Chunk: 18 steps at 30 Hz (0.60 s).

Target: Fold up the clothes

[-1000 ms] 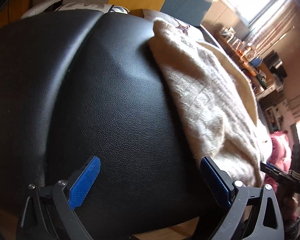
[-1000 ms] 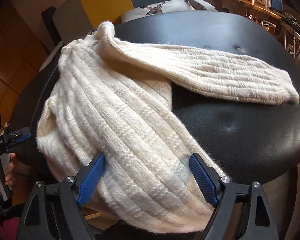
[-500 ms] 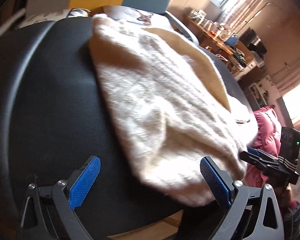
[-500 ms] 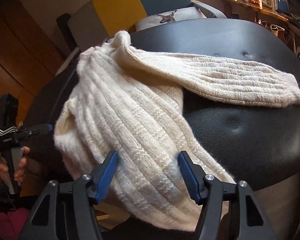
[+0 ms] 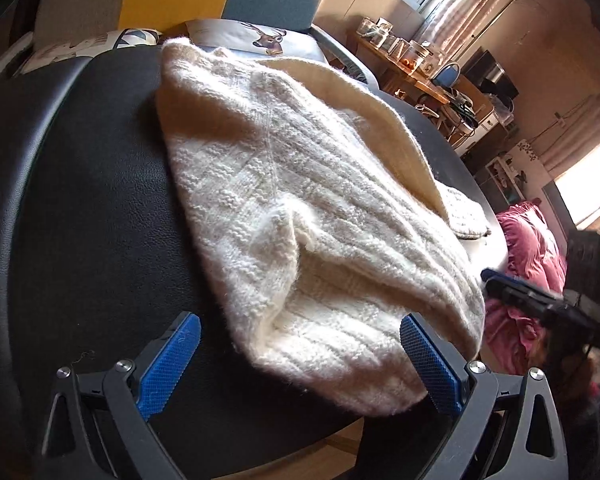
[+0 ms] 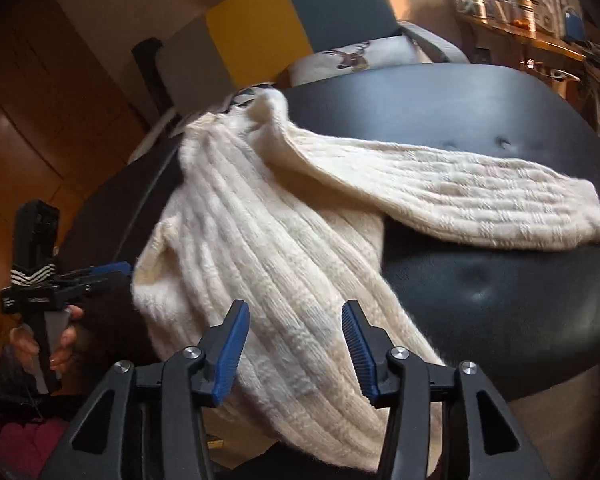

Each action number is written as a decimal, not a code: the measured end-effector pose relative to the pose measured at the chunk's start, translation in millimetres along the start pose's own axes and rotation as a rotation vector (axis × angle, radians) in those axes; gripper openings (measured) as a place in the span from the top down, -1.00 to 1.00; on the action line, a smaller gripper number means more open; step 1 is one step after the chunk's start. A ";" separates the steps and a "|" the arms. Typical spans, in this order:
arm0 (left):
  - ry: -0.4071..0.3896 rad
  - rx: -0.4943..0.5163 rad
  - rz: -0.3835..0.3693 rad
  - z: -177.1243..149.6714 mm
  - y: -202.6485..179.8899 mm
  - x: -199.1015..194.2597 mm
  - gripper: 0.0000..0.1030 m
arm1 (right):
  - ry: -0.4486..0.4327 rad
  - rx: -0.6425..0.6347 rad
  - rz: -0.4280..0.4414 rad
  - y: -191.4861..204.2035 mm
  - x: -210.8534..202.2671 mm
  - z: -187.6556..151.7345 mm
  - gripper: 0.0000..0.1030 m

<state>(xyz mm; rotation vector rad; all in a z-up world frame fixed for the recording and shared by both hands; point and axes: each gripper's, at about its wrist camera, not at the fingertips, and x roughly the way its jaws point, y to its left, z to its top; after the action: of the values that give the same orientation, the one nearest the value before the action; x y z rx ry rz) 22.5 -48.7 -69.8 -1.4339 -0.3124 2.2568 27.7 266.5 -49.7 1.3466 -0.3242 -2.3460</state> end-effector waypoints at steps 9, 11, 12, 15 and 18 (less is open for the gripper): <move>0.031 -0.051 0.029 1.5 -8.2 5.9 -0.96 | 0.204 0.098 0.223 -48.3 46.7 31.1 -0.69; 0.030 -0.059 0.025 2.6 -6.6 4.9 -0.96 | 0.248 0.089 0.198 -44.7 47.7 23.9 -0.26; 0.030 -0.063 0.022 3.5 -6.5 5.1 -0.96 | 0.256 0.086 0.184 -43.1 45.8 19.7 -0.10; 0.033 -0.060 0.012 9.2 -15.8 9.7 -0.96 | 0.239 0.074 0.117 -35.0 32.1 10.5 0.53; 0.024 -0.041 -0.015 19.7 -28.8 10.1 -0.96 | 0.244 -0.007 0.092 -8.2 19.0 2.8 0.69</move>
<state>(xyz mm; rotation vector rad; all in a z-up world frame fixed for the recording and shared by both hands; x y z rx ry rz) 8.2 -17.8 -57.3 -1.4734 -0.3621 2.2315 14.8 265.0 -66.1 1.5599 -0.2969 -2.0788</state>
